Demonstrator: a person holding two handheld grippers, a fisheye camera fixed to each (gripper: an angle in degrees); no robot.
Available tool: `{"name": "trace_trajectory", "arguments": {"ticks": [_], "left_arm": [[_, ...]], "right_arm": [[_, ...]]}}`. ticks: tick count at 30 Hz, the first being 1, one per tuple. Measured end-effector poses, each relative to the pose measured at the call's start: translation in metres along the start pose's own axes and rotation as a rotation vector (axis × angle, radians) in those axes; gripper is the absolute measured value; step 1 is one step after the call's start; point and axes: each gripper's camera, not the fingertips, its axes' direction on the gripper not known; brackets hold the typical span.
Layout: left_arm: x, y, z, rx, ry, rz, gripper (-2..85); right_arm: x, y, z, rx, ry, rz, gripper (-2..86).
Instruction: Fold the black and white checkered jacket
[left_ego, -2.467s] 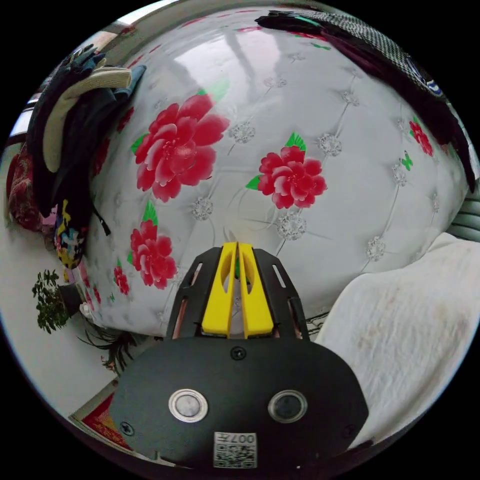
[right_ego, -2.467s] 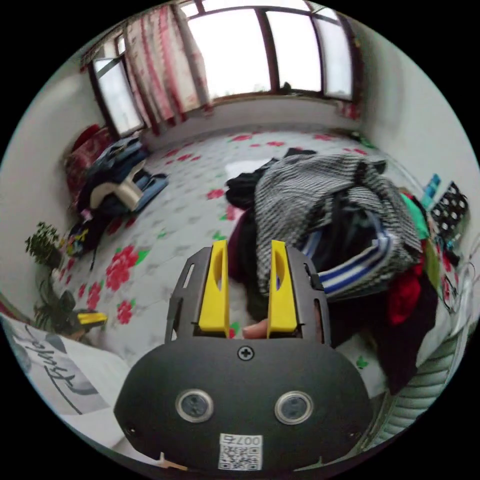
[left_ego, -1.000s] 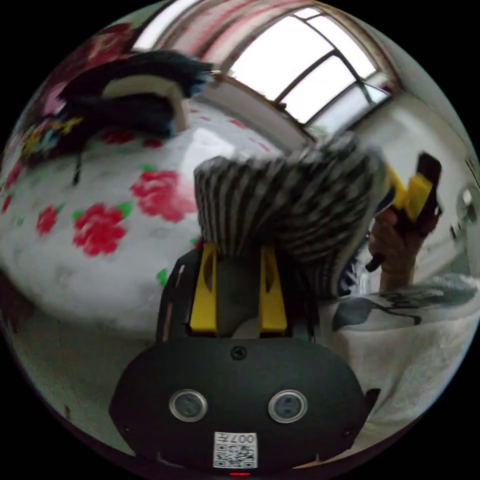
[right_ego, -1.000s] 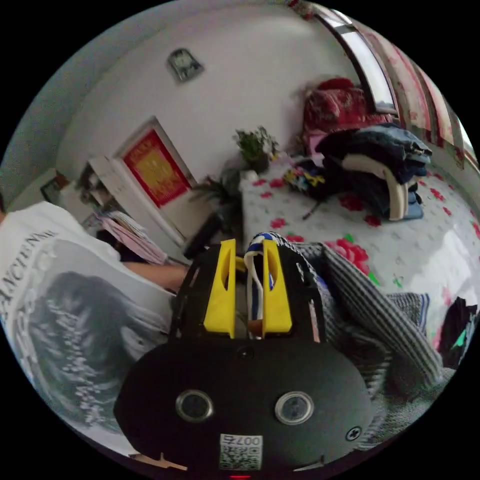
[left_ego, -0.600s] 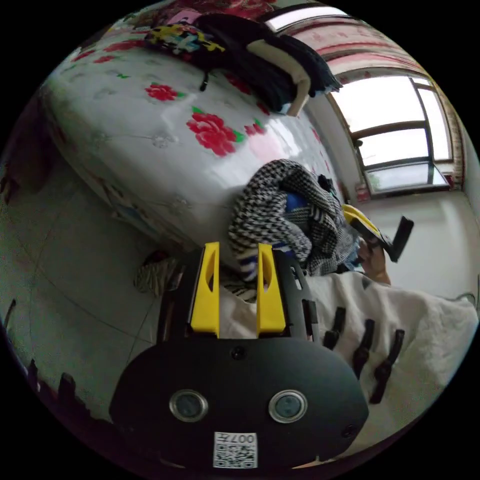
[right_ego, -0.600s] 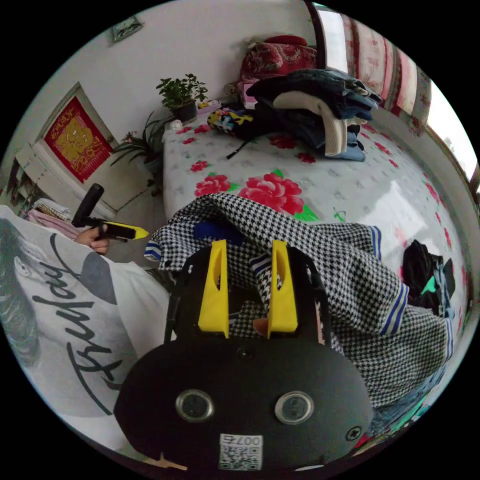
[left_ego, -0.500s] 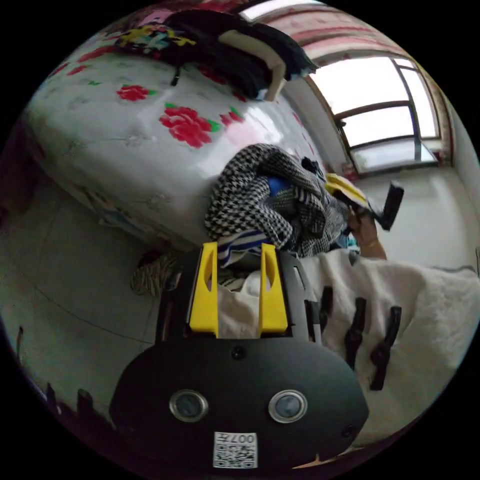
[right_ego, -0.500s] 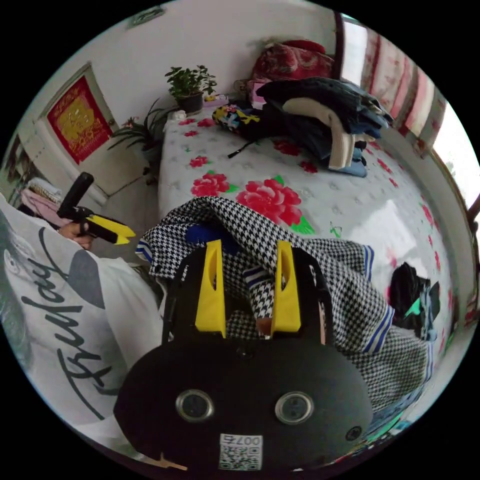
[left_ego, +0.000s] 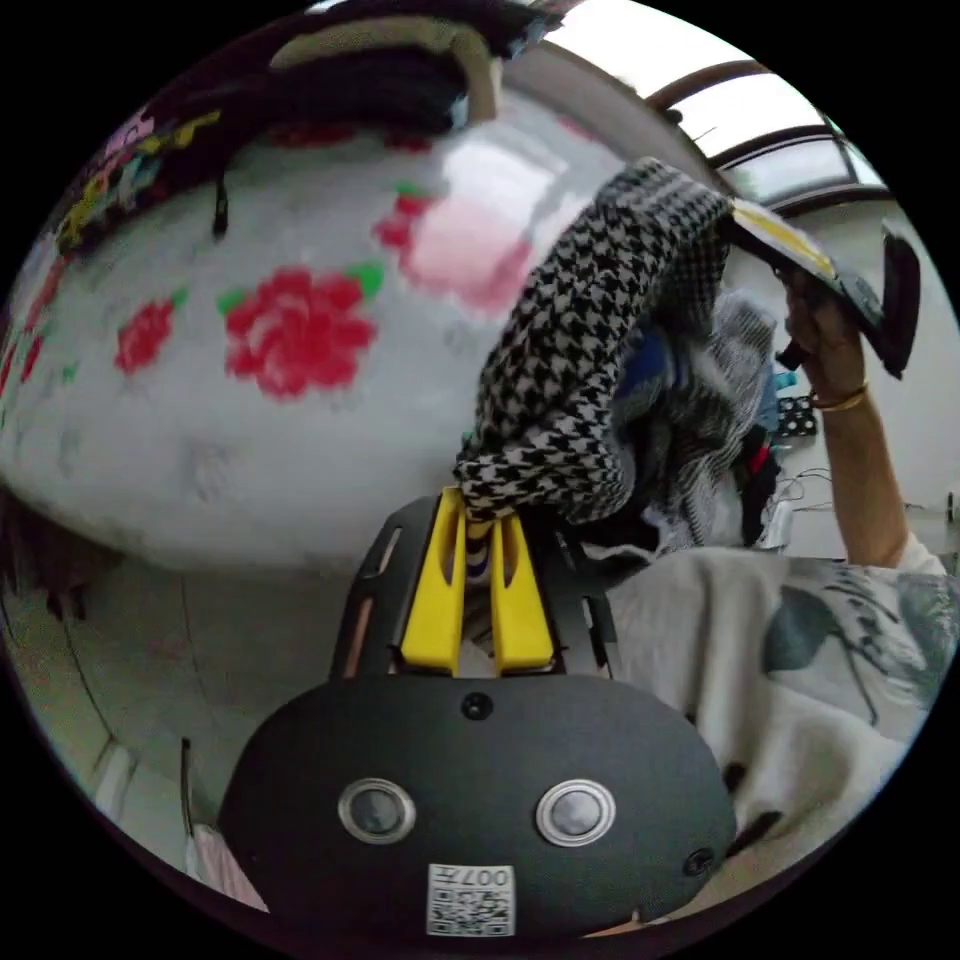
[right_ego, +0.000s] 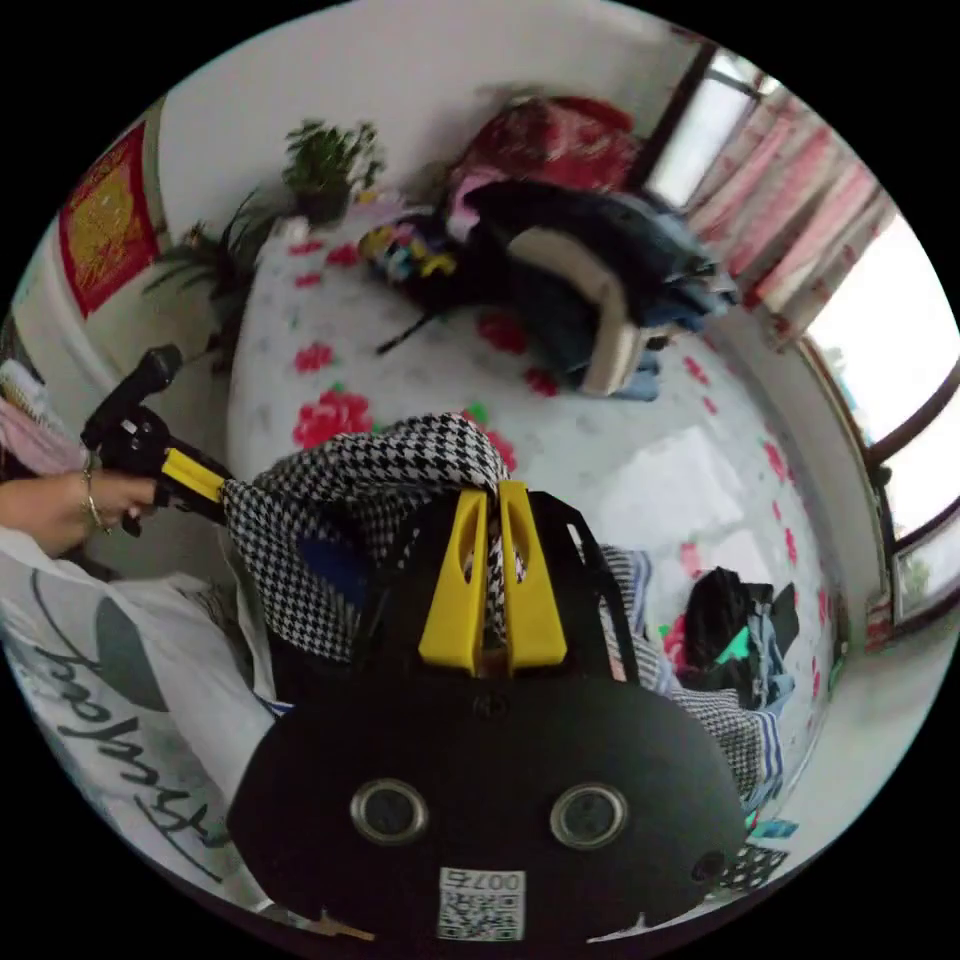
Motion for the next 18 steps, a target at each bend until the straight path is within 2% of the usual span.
{"name": "trace_trajectory", "arguments": {"ticks": [3,8,10,14,18], "left_arm": [[0.049,-0.035,-0.109,0.271,-0.040,0.150,1.2],[0.178,-0.032,-0.269,0.687,-0.170,0.465,0.4],[0.230,-0.003,-0.329,0.860,-0.189,0.570,0.2],[0.281,0.053,-0.405,1.115,-0.134,0.670,0.0],[0.320,0.097,-0.470,1.347,-0.070,0.772,0.0]], "right_arm": [[0.046,0.013,-0.118,0.256,0.056,0.115,1.6],[0.047,0.084,-0.312,0.641,0.349,0.231,1.1],[0.030,0.110,-0.364,0.764,0.423,0.238,0.9],[-0.023,0.154,-0.459,0.999,0.624,0.198,0.8],[-0.052,0.171,-0.511,1.108,0.744,0.152,0.6]]}}
